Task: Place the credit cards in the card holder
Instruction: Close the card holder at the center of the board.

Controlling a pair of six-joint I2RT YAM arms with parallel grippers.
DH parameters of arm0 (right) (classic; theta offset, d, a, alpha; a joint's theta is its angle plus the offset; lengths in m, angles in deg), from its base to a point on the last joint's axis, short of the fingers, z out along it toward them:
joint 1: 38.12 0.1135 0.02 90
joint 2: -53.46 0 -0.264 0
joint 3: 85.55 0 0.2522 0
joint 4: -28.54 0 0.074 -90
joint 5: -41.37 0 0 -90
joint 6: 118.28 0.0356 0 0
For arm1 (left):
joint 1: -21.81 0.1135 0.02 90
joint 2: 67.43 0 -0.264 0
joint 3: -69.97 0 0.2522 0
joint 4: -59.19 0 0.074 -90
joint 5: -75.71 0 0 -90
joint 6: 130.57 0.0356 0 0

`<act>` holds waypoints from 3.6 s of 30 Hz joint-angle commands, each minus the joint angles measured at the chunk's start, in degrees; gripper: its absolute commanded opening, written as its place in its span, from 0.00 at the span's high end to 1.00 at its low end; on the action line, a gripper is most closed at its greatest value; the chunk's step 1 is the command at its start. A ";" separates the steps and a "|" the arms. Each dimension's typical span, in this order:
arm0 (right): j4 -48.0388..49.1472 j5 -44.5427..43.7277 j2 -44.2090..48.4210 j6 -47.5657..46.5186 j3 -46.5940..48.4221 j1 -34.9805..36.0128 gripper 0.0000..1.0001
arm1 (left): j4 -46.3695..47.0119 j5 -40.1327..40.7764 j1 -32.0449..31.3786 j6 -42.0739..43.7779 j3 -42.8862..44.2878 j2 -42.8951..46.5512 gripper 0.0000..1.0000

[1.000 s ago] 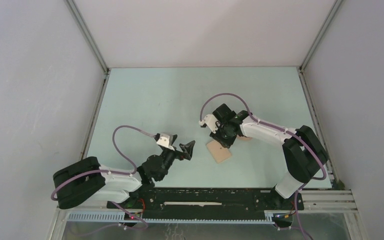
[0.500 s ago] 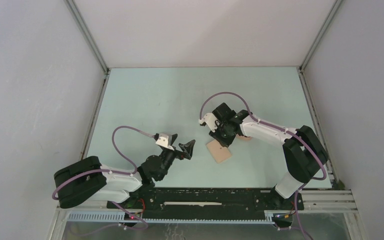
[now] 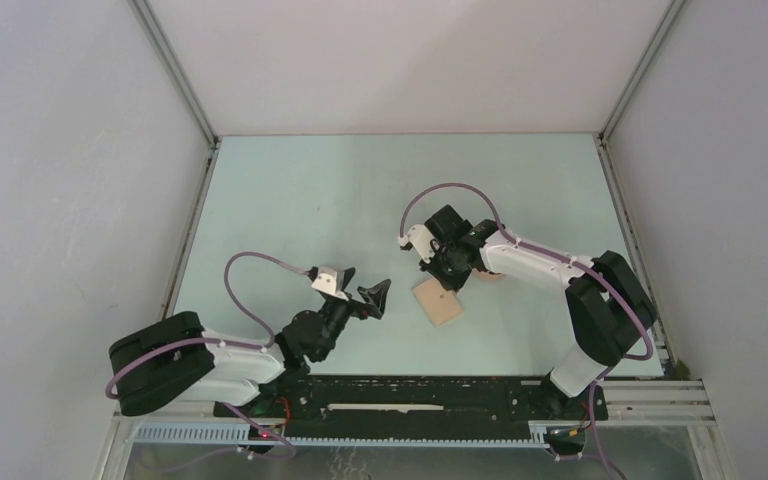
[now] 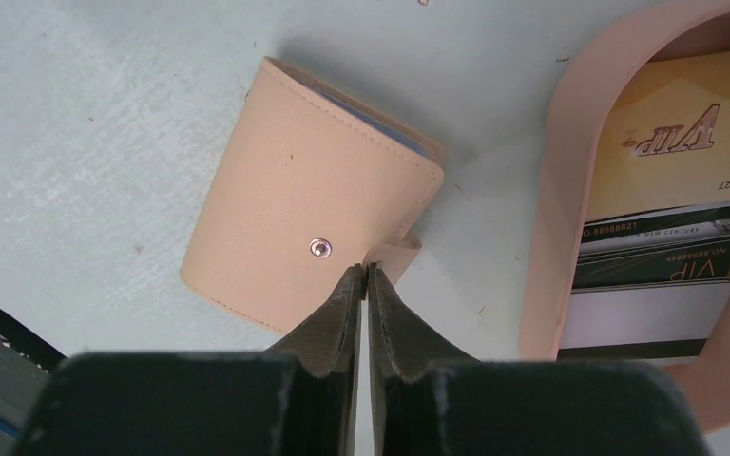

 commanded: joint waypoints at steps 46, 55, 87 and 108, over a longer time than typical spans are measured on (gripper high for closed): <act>-1.51 13.87 -2.55 0.06 1.77 -4.04 1.00 | 0.37 -18.62 0.52 -15.57 15.89 -29.36 0.63; -1.26 14.01 -3.05 0.47 1.81 -4.04 1.00 | 0.33 -19.29 1.08 -16.09 15.79 -29.52 0.67; 0.29 12.13 -2.96 0.60 1.04 -1.96 1.00 | 4.23 -24.04 3.80 -18.34 14.58 -31.38 0.74; -0.63 9.01 -7.87 1.11 0.62 -1.27 1.00 | 9.26 -22.83 4.55 -19.31 11.47 -30.98 0.77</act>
